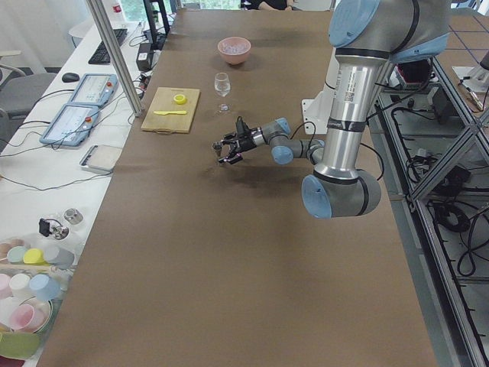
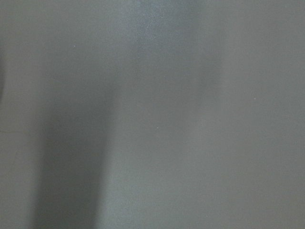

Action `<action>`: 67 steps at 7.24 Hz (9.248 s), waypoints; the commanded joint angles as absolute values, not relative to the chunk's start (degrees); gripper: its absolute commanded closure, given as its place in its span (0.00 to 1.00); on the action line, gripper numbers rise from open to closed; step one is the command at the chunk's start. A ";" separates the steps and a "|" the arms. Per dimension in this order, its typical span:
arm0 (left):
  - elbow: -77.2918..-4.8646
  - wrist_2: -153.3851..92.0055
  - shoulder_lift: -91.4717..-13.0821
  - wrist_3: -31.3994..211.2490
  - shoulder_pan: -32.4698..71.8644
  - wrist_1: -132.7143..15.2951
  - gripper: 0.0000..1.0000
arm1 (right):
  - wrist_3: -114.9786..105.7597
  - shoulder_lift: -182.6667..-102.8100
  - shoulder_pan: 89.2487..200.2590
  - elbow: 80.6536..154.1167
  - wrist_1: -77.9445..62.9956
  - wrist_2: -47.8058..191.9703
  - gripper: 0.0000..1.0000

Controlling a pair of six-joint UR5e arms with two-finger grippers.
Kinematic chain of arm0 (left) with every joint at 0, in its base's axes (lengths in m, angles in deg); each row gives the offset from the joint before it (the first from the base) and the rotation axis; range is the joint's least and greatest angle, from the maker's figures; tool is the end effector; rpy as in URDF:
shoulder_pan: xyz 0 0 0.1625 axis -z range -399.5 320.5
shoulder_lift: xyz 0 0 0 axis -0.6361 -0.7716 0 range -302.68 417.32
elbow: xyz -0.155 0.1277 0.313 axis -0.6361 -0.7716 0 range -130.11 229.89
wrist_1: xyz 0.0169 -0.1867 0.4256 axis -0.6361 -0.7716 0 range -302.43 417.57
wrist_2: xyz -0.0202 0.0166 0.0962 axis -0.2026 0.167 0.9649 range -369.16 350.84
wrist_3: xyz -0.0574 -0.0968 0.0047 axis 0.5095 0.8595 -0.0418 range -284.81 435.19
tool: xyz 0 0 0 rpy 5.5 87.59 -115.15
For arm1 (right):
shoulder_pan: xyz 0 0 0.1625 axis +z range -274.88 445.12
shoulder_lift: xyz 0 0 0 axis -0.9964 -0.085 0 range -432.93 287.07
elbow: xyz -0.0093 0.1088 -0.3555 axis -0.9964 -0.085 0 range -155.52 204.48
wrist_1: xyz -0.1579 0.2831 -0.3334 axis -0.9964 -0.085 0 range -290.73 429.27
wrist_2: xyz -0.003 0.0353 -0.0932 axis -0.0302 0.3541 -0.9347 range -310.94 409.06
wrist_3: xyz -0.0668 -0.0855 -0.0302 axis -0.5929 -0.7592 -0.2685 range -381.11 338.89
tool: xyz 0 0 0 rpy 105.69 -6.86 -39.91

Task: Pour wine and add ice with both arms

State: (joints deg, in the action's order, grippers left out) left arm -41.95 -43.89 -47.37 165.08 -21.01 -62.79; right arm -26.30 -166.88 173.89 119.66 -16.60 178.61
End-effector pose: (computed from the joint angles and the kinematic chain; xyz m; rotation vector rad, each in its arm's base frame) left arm 0.5318 -0.4161 0.3666 1.0332 0.6046 -0.6759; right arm 0.0502 -0.5283 0.6011 0.1137 -0.6868 -0.1398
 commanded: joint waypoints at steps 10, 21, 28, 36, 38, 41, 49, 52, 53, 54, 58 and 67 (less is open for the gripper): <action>-37.03 -43.61 -47.63 164.84 -21.04 -71.54 0.57 | -26.30 -166.80 173.89 119.75 -16.60 178.61 0.00; -44.50 -50.95 -48.15 136.77 -21.22 -82.14 1.00 | -26.30 -166.80 173.89 119.75 -16.60 178.61 0.00; -46.60 -79.45 -51.13 101.02 -20.25 -101.86 1.00 | -26.30 -166.80 173.89 119.75 -16.60 178.52 0.00; -48.27 -100.36 -64.92 98.84 -11.03 -73.26 1.00 | -26.30 -166.89 173.98 119.75 -16.60 178.52 0.00; -52.92 -100.56 -67.47 98.84 -10.23 -61.14 1.00 | -25.42 -166.80 173.98 119.84 -16.60 178.52 0.00; -54.61 -100.47 -71.79 98.66 -10.32 -47.84 1.00 | -25.33 -166.80 173.98 119.84 -16.60 178.52 0.00; -51.46 -100.30 -77.41 96.73 -10.32 -38.14 1.00 | -25.33 -166.80 173.98 119.75 -16.60 178.52 0.00; -49.61 -100.39 -78.91 96.73 -10.32 -38.14 1.00 | -25.33 -166.80 173.98 119.75 -16.60 178.52 0.00; -49.08 -100.39 -79.09 96.73 -10.32 -38.14 1.00 | -25.33 -166.80 173.98 119.75 -16.60 178.52 0.00; -48.38 -100.39 -79.44 96.73 -10.32 -38.14 1.00 | -25.33 -166.80 173.98 119.75 -16.60 178.52 0.00; -47.67 -100.21 -82.25 94.71 -10.23 -31.30 1.00 | -25.33 -166.80 173.98 119.66 -16.60 178.52 0.00; -46.35 -98.81 -85.41 90.58 -9.97 -22.16 1.00 | -25.33 -166.80 173.98 119.66 -16.60 178.52 0.00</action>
